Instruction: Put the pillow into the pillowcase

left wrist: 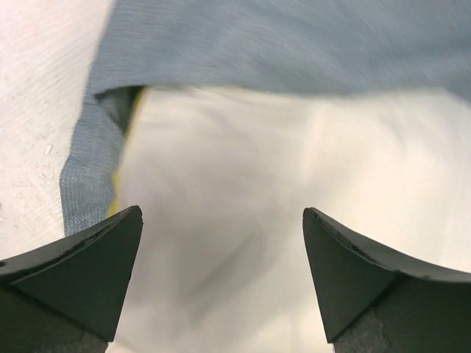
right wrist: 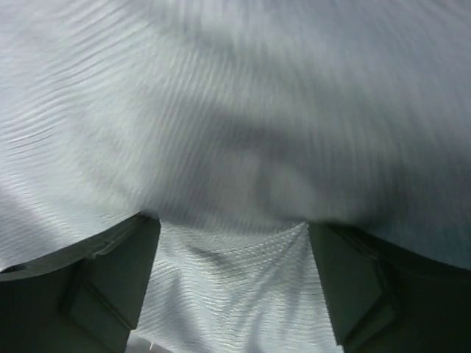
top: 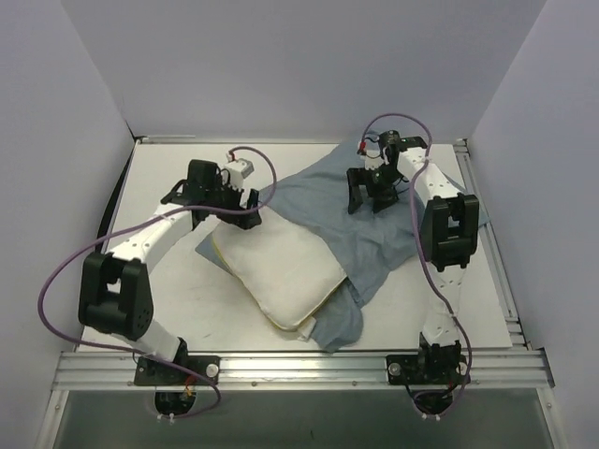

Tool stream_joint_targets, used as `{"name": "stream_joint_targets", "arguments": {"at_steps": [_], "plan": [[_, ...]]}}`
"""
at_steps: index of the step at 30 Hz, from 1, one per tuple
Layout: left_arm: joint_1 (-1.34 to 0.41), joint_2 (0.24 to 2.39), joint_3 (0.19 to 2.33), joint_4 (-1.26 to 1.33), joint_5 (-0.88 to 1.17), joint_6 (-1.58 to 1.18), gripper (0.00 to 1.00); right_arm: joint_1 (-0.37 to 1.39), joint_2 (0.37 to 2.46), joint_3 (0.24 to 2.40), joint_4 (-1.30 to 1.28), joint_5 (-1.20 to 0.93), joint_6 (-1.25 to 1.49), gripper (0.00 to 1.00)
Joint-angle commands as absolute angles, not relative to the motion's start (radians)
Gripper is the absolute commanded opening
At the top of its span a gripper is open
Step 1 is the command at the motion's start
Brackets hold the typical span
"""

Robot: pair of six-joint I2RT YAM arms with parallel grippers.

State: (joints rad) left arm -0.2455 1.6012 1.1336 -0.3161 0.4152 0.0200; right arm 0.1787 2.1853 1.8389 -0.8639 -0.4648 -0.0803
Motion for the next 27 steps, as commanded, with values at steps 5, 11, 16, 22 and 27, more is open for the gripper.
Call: {"name": "stream_joint_targets", "arguments": {"at_steps": [5,11,16,22,27], "plan": [[-0.589,1.332,1.098,-0.558,0.292,0.416,0.98,0.164,1.854,1.671,-0.657,-0.543,0.053,0.94],[-0.854,1.380,1.097,-0.463,0.194,0.167,0.98,0.074,1.395,1.122,-0.557,-0.592,0.308,1.00],[-1.006,1.550,1.157,-0.413,0.031,0.153,0.97,0.038,1.279,0.794,-0.502,-0.659,0.406,1.00],[-1.009,1.742,1.253,-0.431,-0.012,0.143,0.97,0.040,1.325,0.641,-0.359,-0.623,0.482,0.95],[-0.973,1.853,1.311,-0.439,0.034,0.043,0.94,0.066,1.422,0.609,-0.319,-0.635,0.512,0.88]]}}
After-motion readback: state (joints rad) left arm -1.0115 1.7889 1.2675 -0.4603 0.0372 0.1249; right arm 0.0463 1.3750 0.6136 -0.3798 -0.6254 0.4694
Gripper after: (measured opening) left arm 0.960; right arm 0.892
